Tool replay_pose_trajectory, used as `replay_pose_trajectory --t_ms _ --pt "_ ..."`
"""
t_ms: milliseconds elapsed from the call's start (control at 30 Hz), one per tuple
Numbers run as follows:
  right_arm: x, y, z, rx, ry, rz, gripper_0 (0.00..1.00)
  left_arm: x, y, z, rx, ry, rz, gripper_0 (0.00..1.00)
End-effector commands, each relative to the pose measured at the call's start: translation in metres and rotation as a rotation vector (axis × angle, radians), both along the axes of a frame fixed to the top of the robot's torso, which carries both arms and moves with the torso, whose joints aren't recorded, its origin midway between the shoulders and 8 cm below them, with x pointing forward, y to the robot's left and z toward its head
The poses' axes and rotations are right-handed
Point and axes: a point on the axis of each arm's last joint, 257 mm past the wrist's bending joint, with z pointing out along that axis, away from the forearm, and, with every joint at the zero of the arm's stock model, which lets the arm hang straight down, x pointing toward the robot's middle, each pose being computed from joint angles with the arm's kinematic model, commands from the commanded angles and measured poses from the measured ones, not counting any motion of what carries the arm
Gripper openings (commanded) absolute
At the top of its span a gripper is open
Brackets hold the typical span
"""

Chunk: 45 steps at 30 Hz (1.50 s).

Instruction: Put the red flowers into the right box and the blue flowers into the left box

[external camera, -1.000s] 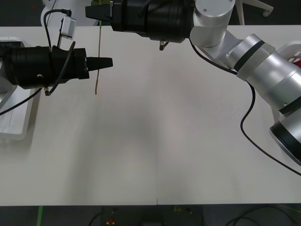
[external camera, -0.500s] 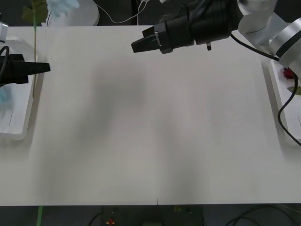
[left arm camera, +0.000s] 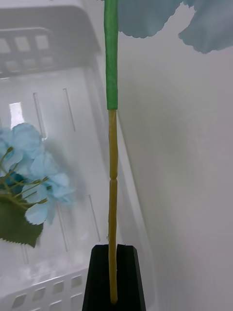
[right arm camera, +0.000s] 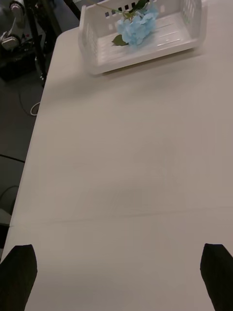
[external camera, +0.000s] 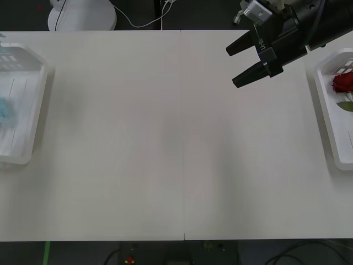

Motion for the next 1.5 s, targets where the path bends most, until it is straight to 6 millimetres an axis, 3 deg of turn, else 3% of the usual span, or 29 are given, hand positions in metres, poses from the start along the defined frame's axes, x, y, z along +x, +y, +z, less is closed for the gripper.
replay_pose_trajectory --t_ms 33,200,467,767,800,867,900,933,967,1033,1167,1333,1500 --pt "-0.003 -0.025 -0.007 -0.038 -0.045 -0.029 0.98 -0.006 0.056 0.014 0.117 0.024 0.099 0.0" --pt "0.018 -0.033 -0.015 -0.041 -0.092 -0.101 0.98 -0.013 0.105 0.006 0.229 0.067 0.206 0.0" --pt "0.044 -0.037 -0.018 -0.061 -0.17 -0.162 0.98 0.019 0.118 -0.015 0.334 0.109 0.283 0.0" --pt "0.029 -0.029 -0.013 -0.022 -0.121 -0.13 0.98 0.033 0.122 -0.052 0.394 0.143 0.294 0.01" --pt "0.028 -0.03 -0.013 -0.021 -0.116 -0.129 0.98 0.033 0.122 -0.053 0.396 0.145 0.291 0.09" --pt "0.025 -0.032 -0.014 -0.026 -0.107 -0.123 0.98 0.034 0.121 -0.053 0.4 0.146 0.283 0.67" --pt "0.024 -0.031 -0.013 -0.026 -0.106 -0.121 0.98 0.034 0.121 -0.052 0.403 0.145 0.28 0.76" --pt "0.023 -0.032 -0.014 -0.028 -0.104 -0.118 0.98 0.035 0.119 -0.051 0.408 0.141 0.271 0.89" --pt "0.023 -0.033 -0.016 -0.03 -0.1 -0.118 0.98 0.038 0.117 -0.047 0.425 0.132 0.247 0.95" --pt "0.023 -0.033 -0.017 -0.031 -0.097 -0.119 0.98 0.042 0.111 -0.04 0.436 0.118 0.212 1.0" --pt "0.023 -0.034 -0.019 -0.029 -0.095 -0.123 0.98 0.046 0.089 -0.014 0.433 0.101 0.106 1.0" --pt "0.023 -0.033 -0.019 -0.028 -0.095 -0.122 0.98 0.052 0.032 0.022 0.41 0.029 -0.127 1.0" --pt "0.025 -0.031 -0.018 -0.022 -0.1 -0.126 0.98 0.046 -0.023 0.038 0.313 -0.06 -0.341 1.0"
